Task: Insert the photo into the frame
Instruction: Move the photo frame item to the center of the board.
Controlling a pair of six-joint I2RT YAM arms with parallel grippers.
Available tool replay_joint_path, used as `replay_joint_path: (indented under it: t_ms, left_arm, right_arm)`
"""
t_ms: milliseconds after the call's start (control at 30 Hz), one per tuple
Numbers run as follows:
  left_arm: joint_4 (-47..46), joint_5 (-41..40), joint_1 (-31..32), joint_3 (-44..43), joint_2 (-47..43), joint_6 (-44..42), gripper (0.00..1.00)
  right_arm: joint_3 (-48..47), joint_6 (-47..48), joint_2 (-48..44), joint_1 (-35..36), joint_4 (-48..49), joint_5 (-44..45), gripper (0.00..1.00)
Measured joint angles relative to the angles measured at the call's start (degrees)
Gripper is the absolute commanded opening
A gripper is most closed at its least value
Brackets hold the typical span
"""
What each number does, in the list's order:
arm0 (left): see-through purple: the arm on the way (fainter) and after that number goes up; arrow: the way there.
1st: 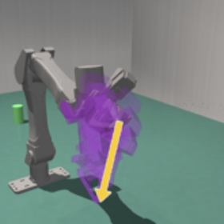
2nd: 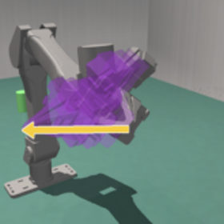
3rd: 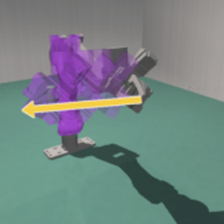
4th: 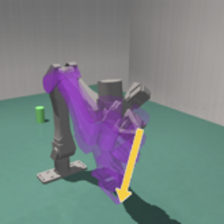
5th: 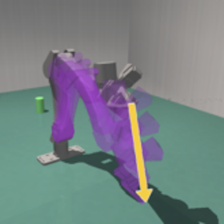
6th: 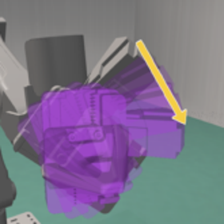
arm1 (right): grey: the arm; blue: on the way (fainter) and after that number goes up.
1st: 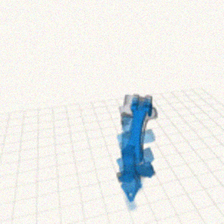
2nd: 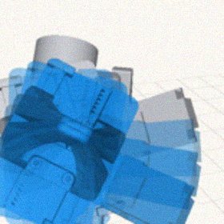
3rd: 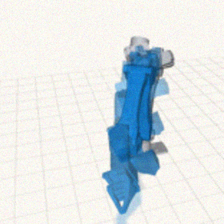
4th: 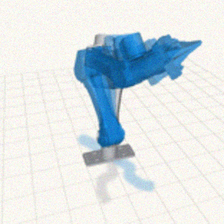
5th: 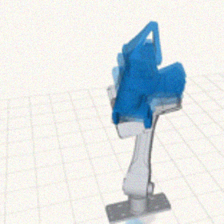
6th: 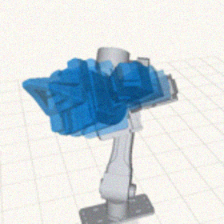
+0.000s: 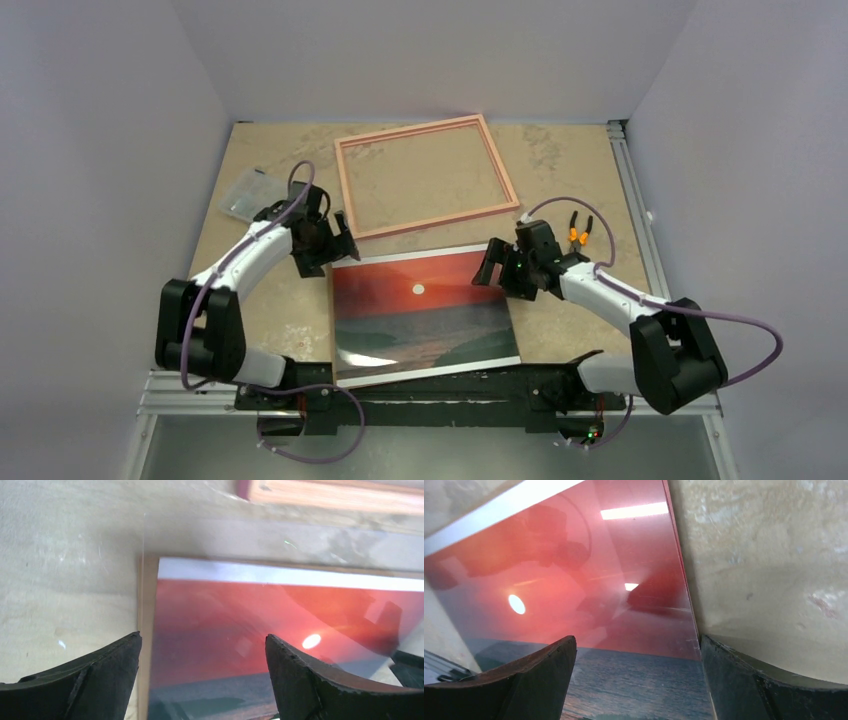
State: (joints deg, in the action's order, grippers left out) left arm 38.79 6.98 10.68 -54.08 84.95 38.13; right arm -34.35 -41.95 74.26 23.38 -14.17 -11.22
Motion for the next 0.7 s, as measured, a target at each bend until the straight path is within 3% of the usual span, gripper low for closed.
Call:
replay_joint_path:
  t_ms: [233, 700]
  left_arm:
    - [6.56, -6.62, 9.27, 0.13, -14.47, 0.0, 0.89]
    - [6.47, -8.92, 36.0, 3.65, -15.72, 5.01, 0.76]
  right_arm:
    - [-3.08, 3.3, -0.02, 1.97, -11.72, 3.15, 0.93]
    - [-2.58, 4.48, -1.2, 3.28, -14.73, 3.72, 0.92]
